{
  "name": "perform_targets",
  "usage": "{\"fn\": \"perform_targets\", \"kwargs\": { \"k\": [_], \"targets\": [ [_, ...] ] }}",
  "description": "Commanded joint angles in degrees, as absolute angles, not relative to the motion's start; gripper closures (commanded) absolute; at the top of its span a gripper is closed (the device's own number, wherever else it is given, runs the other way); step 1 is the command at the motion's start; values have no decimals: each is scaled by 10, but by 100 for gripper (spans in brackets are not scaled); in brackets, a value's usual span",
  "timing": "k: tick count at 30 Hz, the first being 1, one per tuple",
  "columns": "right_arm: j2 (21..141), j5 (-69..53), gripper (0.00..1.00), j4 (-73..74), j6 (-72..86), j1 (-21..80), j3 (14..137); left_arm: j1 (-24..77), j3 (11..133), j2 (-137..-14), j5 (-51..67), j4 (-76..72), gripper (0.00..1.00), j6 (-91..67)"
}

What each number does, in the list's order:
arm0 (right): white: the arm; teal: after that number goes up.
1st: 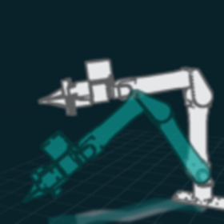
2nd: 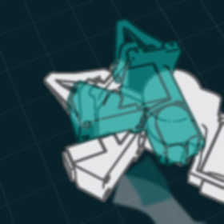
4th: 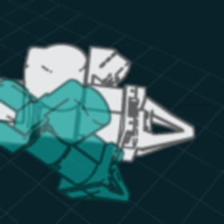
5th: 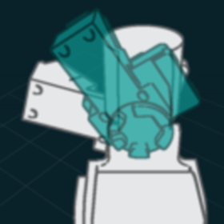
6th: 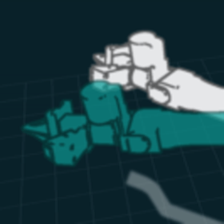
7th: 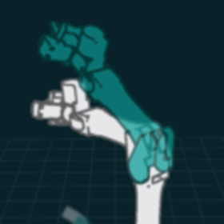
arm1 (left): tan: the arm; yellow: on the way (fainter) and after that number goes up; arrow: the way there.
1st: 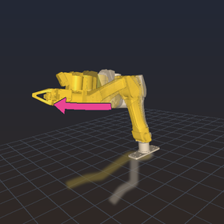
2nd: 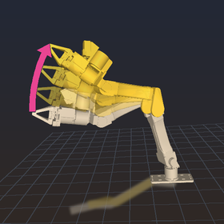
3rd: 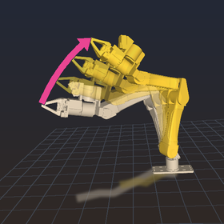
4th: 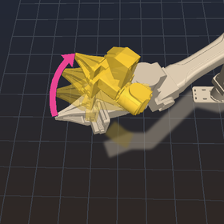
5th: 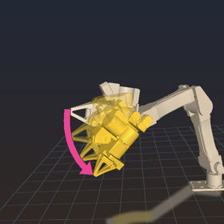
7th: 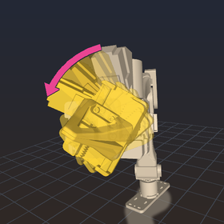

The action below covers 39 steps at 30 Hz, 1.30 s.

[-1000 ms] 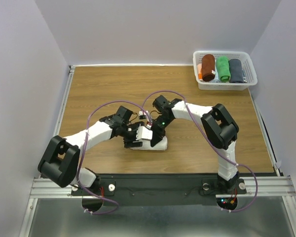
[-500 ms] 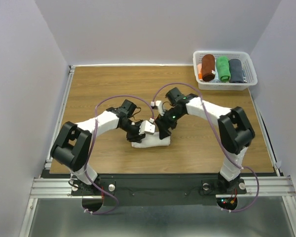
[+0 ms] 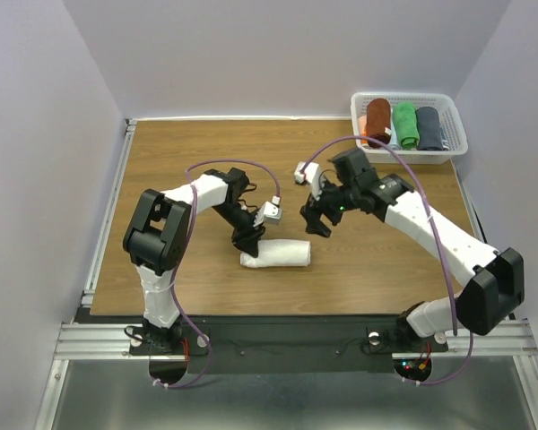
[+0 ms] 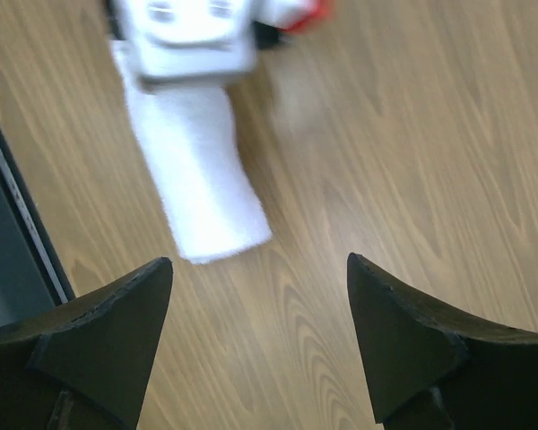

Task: Roll the towels
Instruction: Roll the towel, then place the rolled towel into the container

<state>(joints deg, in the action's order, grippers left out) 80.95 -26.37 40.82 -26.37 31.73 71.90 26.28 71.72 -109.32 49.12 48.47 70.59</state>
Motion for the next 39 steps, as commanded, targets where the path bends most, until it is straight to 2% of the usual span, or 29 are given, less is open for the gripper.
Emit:
{"fn": "perform_targets", "kwargs": {
  "k": [1,4,6,13,17,25,28,31,35,37,39],
  "targets": [
    [801,-144,17,383,-287,420,689,264,718,-1164,435,566,66,737],
    [806,-64,15,341,-293,488,654,257,747,-1193,445,591,65,748],
    [818,-5,10,302,-301,537,632,253,763,-1210,446,603,65,755],
    [853,69,4,194,-315,585,592,249,792,-1243,441,619,64,763],
    [875,74,0,153,-339,595,572,247,806,-1257,442,628,64,768],
    [910,15,0,140,-343,596,555,241,834,-1279,442,635,64,775],
    [917,3,4,127,-345,597,537,238,838,-1281,444,635,64,774],
    [928,6,14,106,-354,596,512,236,838,-1279,444,633,63,774],
    [940,12,35,84,-363,596,488,230,841,-1274,446,634,63,776],
    [941,10,38,81,-364,595,476,228,845,-1274,447,636,63,780],
    [941,8,50,74,-362,594,468,223,846,-1274,449,637,62,782]
  ]
}}
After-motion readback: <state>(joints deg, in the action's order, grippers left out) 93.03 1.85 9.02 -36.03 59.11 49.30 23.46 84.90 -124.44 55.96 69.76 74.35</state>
